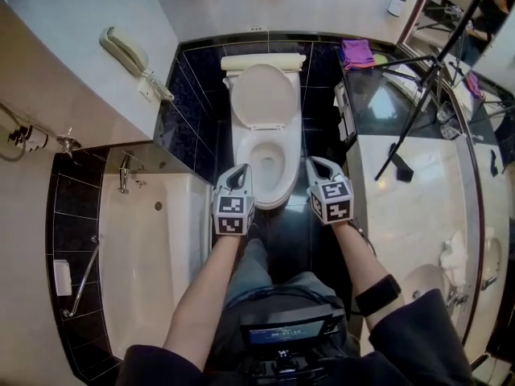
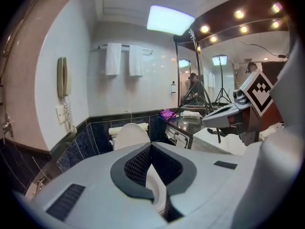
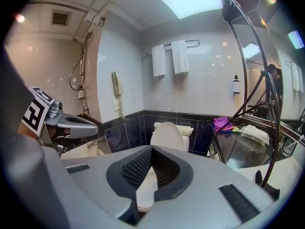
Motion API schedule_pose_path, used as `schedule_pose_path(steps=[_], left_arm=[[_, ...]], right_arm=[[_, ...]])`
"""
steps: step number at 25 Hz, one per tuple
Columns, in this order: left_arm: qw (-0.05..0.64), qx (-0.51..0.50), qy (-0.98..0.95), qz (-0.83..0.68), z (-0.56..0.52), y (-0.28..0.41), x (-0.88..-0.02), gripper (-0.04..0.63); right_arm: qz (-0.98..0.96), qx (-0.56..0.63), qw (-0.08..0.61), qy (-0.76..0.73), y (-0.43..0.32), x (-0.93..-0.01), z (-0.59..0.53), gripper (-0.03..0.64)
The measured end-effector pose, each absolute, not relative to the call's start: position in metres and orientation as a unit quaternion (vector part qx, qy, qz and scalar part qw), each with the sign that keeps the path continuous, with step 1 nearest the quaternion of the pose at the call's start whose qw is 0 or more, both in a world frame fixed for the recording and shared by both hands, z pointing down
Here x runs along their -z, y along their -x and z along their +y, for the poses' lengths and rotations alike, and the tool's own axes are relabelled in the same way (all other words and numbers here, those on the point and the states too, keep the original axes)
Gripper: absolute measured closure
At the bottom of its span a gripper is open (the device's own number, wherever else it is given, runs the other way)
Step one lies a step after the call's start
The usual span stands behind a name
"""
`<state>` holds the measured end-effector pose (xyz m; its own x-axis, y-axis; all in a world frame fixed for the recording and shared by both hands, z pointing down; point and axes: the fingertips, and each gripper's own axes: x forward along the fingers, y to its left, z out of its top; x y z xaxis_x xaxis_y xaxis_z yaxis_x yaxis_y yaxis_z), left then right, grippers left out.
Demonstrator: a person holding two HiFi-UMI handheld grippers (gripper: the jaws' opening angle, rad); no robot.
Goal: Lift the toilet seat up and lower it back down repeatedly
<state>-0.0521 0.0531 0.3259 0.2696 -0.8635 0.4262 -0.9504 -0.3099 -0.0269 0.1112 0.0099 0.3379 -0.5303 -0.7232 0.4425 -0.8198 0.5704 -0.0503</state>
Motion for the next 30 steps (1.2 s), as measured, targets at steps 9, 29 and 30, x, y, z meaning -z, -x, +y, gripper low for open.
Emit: schedule_pose_path(steps=[9,29,30], left_arm=[[0.092,-0.169,-0.789,-0.583,0.06,0.069,-0.297,0.607],[0.101,-0.171,-0.788,-0.582,0.076,0.075,-0.302,0.606],[0.101,-0.171,-0.788,-0.582,0.076,0.076,-0.302,0.606]], right_arm=[[-0.862,-0.119,0.199,-0.451,-0.111,-0.314,0.018,0.601],[-0.861,-0.116,0.211,-0.448,-0.112,-0.319,0.03,0.601],[-0.861,-0.116,0.21,-0.447,-0.112,-0.319,0.03,0.601]])
